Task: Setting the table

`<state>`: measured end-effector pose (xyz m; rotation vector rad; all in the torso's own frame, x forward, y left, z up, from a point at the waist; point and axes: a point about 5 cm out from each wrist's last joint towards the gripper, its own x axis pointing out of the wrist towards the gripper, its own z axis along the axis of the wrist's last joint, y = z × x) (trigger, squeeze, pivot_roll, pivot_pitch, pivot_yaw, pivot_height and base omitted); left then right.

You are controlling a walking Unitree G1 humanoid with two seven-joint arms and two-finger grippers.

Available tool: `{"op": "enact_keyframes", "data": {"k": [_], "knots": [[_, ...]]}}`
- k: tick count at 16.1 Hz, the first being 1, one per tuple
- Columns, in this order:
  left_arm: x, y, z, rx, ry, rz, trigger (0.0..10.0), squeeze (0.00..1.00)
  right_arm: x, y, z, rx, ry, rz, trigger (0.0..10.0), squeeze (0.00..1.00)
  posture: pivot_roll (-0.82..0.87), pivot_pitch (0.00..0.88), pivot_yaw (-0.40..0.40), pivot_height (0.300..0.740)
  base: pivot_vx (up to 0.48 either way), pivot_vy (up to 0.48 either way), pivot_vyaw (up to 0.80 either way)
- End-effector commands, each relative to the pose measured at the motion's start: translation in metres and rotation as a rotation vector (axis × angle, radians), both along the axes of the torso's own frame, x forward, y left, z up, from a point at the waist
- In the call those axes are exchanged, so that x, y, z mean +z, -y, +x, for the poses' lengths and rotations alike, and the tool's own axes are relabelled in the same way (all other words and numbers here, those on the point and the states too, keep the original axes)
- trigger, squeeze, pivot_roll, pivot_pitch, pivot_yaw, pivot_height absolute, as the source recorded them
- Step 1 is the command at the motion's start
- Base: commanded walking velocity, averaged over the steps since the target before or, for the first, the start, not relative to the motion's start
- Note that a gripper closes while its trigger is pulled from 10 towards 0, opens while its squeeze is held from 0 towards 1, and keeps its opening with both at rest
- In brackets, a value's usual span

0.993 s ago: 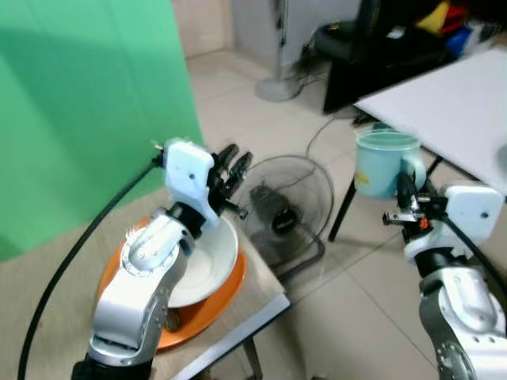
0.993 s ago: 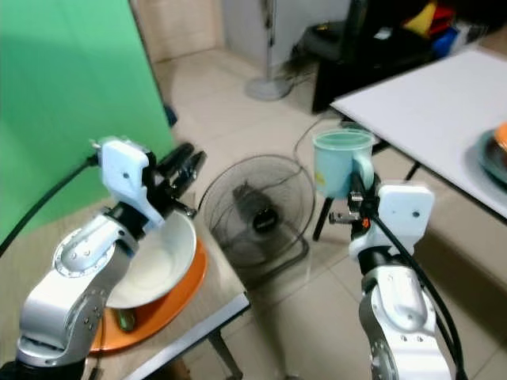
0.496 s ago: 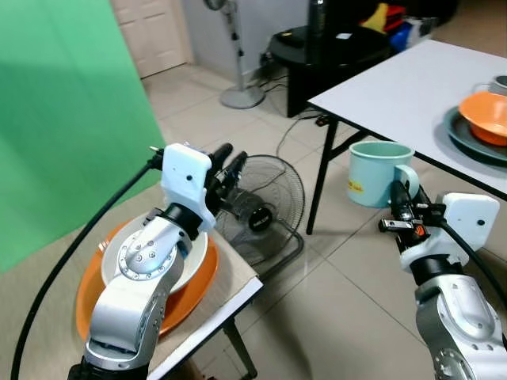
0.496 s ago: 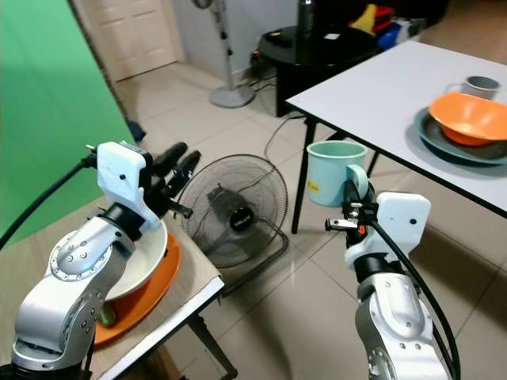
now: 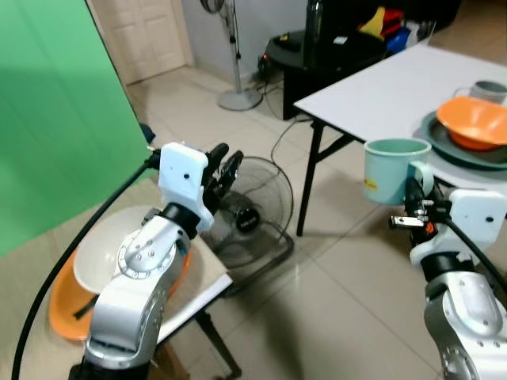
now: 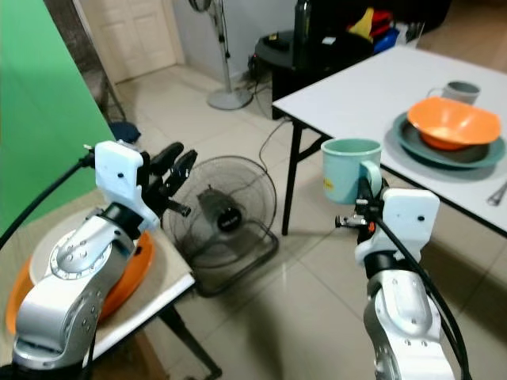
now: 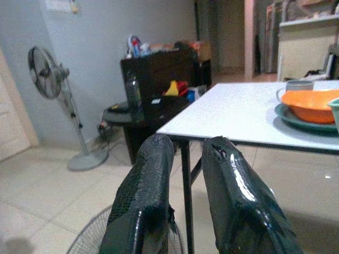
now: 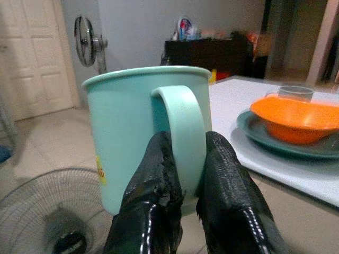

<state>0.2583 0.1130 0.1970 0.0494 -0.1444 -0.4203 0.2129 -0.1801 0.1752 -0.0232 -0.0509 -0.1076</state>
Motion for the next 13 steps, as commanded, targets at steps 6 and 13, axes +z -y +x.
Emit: {"op": "enact_keyframes", "data": {"k": [6, 13], "knots": [[-0.010, -0.011, 0.002, 0.052, -0.047, 0.021, 10.0, 0.00, -0.005, -0.009, 0.004, 0.046, -0.044, 0.074, 10.0, 0.00, 0.03, 0.000, 0.076, 0.740, 0.000, -0.280, 0.00], [-0.015, -0.013, 0.001, 0.065, -0.065, 0.021, 10.0, 0.00, -0.007, -0.010, 0.005, 0.060, -0.068, 0.045, 10.0, 0.00, 0.03, 0.000, 0.071, 0.740, 0.000, -0.275, 0.00]]}}
